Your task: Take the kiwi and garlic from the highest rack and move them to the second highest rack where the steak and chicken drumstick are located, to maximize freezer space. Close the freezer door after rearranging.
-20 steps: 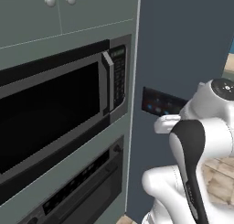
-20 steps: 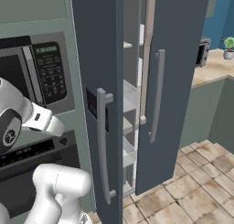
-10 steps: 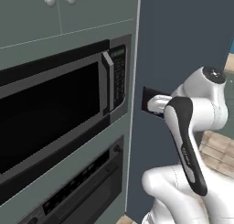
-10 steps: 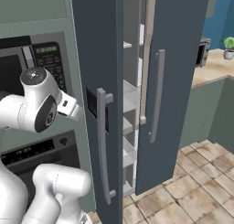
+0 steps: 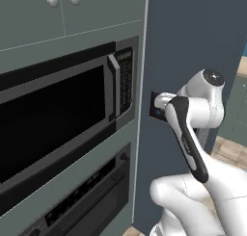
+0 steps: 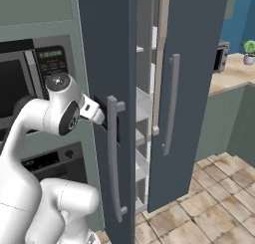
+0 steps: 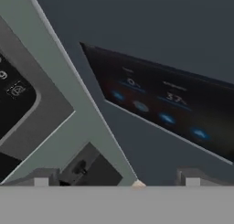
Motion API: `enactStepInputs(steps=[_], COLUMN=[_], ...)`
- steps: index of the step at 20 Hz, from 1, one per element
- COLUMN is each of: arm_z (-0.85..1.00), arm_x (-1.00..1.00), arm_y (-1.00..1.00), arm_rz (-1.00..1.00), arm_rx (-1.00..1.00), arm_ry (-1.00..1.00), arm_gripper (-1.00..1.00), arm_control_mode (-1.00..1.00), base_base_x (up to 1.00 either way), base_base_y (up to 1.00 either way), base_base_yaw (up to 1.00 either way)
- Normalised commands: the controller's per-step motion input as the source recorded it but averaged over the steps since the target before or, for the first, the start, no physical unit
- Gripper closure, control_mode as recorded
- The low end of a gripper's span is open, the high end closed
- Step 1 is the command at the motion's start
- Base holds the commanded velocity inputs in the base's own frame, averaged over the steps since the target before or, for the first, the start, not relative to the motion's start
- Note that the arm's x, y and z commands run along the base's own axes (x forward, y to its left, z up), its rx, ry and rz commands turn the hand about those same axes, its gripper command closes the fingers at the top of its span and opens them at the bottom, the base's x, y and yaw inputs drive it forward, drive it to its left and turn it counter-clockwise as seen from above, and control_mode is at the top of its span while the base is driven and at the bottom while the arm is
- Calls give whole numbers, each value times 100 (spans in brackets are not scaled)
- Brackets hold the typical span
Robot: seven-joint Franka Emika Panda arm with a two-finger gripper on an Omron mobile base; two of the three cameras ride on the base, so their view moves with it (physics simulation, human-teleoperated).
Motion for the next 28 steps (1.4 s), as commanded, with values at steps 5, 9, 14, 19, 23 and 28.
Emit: enactStepInputs(steps=[5, 9, 14, 19, 23, 28], arm_z=[-10, -13, -13, -17, -14, -9], arm_x=[51, 42, 44, 59, 76, 87], arm_y=[-38, -47, -58, -54, -32, -10], arm_rz=[-17, -10, -1, 0, 1, 13], arm_rx=[0, 0, 0, 5, 14, 17], arm_ry=[0, -2, -1, 0, 0, 0], arm_gripper=[-100, -100, -100, -100, -100, -100], arm_control_mode=[-100, -100, -100, -100, -100, -100], base_base_x=[0, 0, 0, 0, 0, 0], base_base_y=[0, 0, 0, 0, 0, 0], base_base_yaw=[0, 0, 0, 0, 0, 0])
